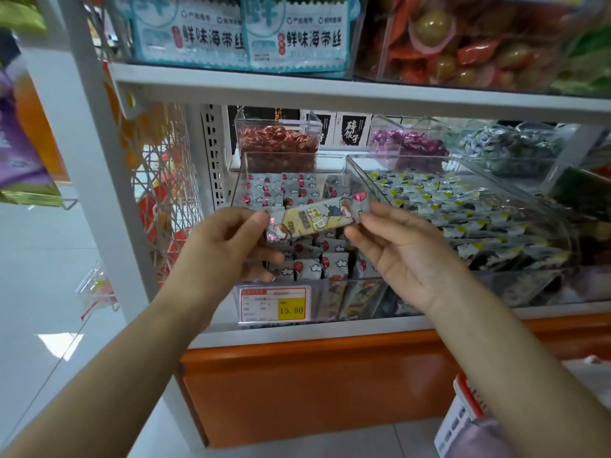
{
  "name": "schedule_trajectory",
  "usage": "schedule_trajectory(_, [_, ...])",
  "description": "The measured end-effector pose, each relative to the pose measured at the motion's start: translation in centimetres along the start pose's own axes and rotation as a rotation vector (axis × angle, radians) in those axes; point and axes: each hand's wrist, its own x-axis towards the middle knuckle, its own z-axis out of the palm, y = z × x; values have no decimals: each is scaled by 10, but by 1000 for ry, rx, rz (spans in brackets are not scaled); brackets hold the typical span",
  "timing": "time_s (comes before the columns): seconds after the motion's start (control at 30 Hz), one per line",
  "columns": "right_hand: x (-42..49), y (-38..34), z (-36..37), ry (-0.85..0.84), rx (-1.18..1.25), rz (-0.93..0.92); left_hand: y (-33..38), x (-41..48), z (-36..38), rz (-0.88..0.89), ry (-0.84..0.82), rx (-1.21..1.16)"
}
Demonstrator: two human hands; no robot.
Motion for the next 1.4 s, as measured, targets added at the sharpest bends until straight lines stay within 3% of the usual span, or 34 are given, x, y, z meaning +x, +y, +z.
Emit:
schedule_trajectory(0.2, [-1, -3, -4, -6, 35, 71, 1, -1, 2, -37, 65, -153])
schedule_trajectory(0.53, [1, 0, -4, 83, 119, 56, 6, -3, 0, -34, -36, -127])
schedule_trajectory(0.7, [3, 2, -5, 110, -81, -53, 4, -3, -1, 6, -13, -93])
schedule_trajectory(0.9, [2, 6, -2, 30, -258, -123, 3, -3, -1, 73, 3, 22])
schedule_trajectory(1.07, [2, 6, -2, -40, -316, -166, 6, -3, -2, 60, -36, -10])
schedule_trajectory(1.27, [4, 10, -2, -82, -350, -150, 7, -5, -3, 113, -30, 105])
schedule_trajectory(1.4, [3, 12, -4, -75, -498, -218, 6, -5, -3, 120, -78, 213])
